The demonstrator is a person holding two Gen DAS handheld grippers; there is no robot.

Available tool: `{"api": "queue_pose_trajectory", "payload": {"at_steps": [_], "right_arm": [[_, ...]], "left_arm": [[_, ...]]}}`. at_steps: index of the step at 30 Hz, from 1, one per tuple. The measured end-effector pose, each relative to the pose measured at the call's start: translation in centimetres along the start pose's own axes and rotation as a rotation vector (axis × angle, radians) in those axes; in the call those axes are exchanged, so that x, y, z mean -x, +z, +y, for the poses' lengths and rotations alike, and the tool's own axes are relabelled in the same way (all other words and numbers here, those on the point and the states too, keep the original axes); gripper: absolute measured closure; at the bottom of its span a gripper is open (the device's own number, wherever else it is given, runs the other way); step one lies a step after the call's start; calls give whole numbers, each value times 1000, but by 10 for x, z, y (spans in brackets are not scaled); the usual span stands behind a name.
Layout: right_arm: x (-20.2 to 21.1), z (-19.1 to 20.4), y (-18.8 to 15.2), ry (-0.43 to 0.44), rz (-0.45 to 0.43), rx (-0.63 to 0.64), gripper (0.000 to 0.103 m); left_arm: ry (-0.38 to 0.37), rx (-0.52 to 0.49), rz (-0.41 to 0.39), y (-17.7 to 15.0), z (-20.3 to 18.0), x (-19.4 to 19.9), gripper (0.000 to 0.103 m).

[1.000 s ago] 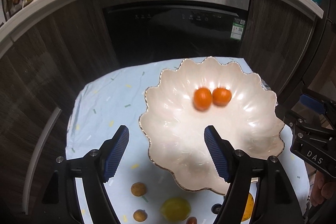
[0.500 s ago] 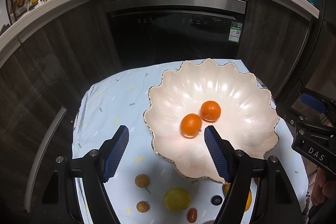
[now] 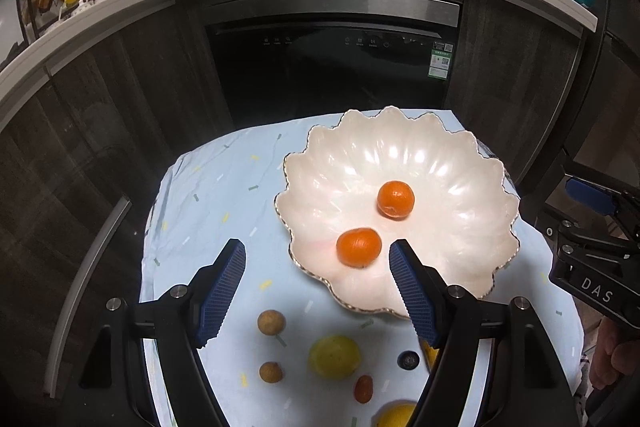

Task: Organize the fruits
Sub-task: 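Open both tools to drop the tangerines into the bowl, then withdraw, then close the left tool on the yellow pomelo while the right tool grasps the red date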

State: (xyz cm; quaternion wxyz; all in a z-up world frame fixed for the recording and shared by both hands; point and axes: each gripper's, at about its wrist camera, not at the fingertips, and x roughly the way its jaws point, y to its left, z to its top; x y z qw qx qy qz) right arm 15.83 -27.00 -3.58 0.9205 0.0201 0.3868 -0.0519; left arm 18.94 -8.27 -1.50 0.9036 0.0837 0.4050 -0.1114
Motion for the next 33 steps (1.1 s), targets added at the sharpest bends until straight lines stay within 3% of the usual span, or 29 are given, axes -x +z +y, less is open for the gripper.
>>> {"api": "queue_pose_trajectory", "payload": {"at_steps": [11, 33], "right_arm": [[17, 0, -20, 22, 6, 0, 29], [19, -4, -67, 25, 63, 19, 29]], "left_arm": [[2, -15, -17, -21, -7, 19, 29], [-14, -23, 23, -73, -28, 24, 29]]}}
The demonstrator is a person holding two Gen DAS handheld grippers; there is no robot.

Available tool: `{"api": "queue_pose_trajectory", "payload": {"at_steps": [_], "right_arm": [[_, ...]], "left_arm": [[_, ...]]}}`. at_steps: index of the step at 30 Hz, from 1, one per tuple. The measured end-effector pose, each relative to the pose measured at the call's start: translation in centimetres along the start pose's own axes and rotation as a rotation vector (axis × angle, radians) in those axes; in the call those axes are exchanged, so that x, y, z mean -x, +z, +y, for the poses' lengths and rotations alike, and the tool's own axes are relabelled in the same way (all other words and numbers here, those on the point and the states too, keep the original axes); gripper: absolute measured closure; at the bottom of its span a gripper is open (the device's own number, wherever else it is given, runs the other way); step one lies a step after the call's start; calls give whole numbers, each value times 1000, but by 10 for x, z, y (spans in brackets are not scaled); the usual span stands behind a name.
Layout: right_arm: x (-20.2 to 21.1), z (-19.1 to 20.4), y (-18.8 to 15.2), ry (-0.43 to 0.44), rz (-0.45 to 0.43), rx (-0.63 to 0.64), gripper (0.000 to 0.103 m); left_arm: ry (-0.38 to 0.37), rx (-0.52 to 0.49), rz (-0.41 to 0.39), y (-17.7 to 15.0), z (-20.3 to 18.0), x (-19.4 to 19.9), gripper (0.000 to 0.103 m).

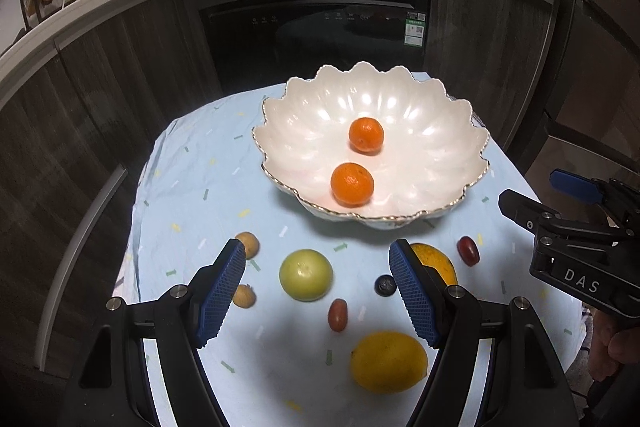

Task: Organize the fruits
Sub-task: 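Close the left tool on the yellow pomelo while the right tool grasps the red date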

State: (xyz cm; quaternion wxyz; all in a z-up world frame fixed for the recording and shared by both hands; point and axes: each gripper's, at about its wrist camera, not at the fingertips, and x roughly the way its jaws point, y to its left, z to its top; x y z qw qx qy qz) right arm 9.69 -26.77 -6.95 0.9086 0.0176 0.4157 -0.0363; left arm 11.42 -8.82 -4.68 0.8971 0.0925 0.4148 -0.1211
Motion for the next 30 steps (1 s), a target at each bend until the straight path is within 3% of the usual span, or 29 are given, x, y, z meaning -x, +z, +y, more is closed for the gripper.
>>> {"api": "queue_pose_trajectory", "payload": {"at_steps": [30], "right_arm": [[-23, -4, -46, -11, 48, 12, 29]], "left_arm": [[-70, -22, 44, -57, -27, -8, 29]]}}
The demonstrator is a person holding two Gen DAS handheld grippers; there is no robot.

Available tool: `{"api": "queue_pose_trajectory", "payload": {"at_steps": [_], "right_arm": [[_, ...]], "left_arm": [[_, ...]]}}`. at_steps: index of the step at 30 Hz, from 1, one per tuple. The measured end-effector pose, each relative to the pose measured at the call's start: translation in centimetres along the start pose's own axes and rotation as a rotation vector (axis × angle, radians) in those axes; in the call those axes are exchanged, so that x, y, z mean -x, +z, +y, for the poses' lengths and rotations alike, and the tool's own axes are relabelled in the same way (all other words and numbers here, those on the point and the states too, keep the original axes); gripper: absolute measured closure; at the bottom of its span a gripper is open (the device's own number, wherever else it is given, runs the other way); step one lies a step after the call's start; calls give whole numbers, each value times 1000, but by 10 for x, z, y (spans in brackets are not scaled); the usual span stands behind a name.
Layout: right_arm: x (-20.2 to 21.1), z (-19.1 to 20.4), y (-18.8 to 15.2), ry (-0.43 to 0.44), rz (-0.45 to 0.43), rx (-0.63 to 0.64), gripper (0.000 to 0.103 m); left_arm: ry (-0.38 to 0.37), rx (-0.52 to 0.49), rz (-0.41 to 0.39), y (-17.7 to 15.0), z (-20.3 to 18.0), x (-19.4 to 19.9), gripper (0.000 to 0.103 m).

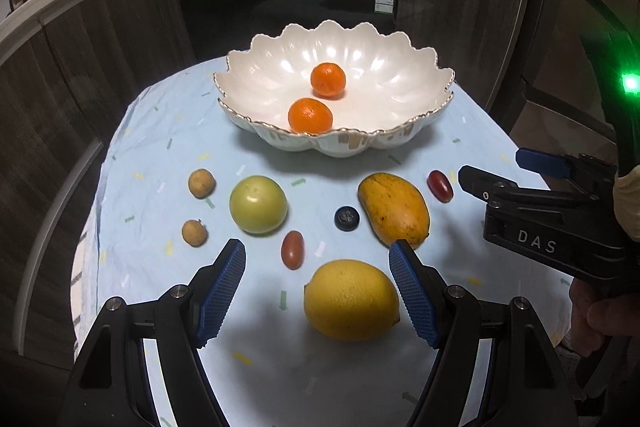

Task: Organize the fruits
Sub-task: 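Close the left tool on the yellow pomelo while the right tool grasps the red date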

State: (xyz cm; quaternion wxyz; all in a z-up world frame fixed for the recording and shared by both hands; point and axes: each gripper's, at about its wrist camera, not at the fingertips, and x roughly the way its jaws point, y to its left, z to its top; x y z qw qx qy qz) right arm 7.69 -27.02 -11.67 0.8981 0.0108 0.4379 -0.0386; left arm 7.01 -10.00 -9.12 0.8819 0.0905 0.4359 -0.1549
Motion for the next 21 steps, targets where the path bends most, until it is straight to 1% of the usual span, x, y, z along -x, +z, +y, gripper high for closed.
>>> {"api": "queue_pose_trajectory", "payload": {"at_steps": [12, 21], "right_arm": [[-13, 3, -6, 11, 5, 17, 29], [-26, 0, -9, 11, 18, 19, 29]], "left_arm": [[-16, -12, 38, -13, -7, -12, 29], [-30, -24, 86, -20, -15, -26, 29]]}}
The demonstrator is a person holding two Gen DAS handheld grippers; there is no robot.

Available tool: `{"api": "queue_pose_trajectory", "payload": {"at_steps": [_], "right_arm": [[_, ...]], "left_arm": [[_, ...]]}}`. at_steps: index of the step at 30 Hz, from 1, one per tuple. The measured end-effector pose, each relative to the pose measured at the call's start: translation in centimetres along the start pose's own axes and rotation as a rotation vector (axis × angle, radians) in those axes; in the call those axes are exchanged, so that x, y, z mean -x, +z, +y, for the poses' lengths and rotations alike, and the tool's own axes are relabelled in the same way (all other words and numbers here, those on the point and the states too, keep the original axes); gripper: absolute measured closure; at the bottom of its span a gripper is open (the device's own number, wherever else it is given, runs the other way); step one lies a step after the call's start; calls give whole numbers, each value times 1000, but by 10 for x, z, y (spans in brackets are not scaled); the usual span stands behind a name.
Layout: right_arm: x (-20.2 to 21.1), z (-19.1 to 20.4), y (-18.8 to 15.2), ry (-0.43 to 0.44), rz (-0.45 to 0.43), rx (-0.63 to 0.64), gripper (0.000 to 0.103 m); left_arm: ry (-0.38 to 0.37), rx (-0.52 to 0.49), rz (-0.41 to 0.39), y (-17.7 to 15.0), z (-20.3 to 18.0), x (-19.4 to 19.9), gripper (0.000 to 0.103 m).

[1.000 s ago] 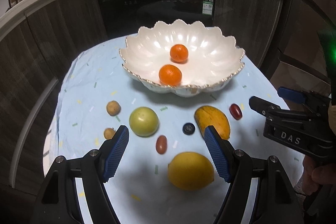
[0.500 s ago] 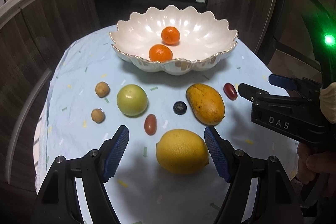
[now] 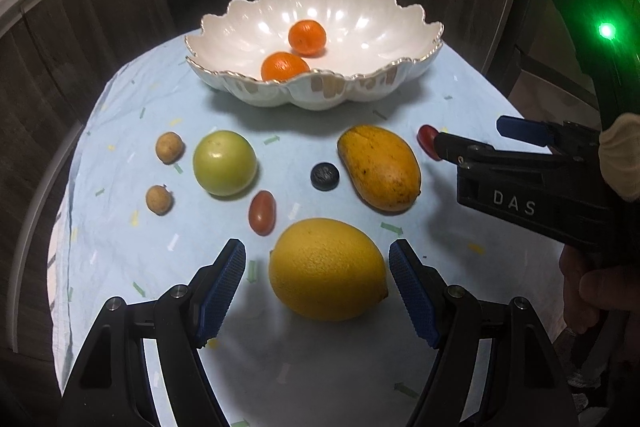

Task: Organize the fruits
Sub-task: 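Close the left tool on the yellow pomelo while the right tool grasps the red date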

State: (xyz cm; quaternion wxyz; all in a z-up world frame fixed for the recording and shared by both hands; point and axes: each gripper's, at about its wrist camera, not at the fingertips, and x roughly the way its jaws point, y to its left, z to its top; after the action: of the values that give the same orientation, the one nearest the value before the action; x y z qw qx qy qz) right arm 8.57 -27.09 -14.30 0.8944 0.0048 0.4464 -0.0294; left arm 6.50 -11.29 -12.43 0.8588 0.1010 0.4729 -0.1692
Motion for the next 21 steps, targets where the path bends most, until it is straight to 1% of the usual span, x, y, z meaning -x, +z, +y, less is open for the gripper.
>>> {"api": "queue_pose_trajectory", "payload": {"at_steps": [7, 12, 13, 21], "right_arm": [[-9, 1, -1, 7, 14, 8, 29], [-15, 4, -1, 5, 16, 16, 31], [-16, 4, 0, 5, 16, 19, 32], [-27, 8, 2, 14, 25, 36, 50]], "left_arm": [[-10, 13, 39, -4, 1, -11, 30], [-33, 9, 56, -7, -1, -16, 39], [-37, 7, 57, -8, -2, -17, 40], [-30, 7, 54, -9, -2, -19, 41]]}}
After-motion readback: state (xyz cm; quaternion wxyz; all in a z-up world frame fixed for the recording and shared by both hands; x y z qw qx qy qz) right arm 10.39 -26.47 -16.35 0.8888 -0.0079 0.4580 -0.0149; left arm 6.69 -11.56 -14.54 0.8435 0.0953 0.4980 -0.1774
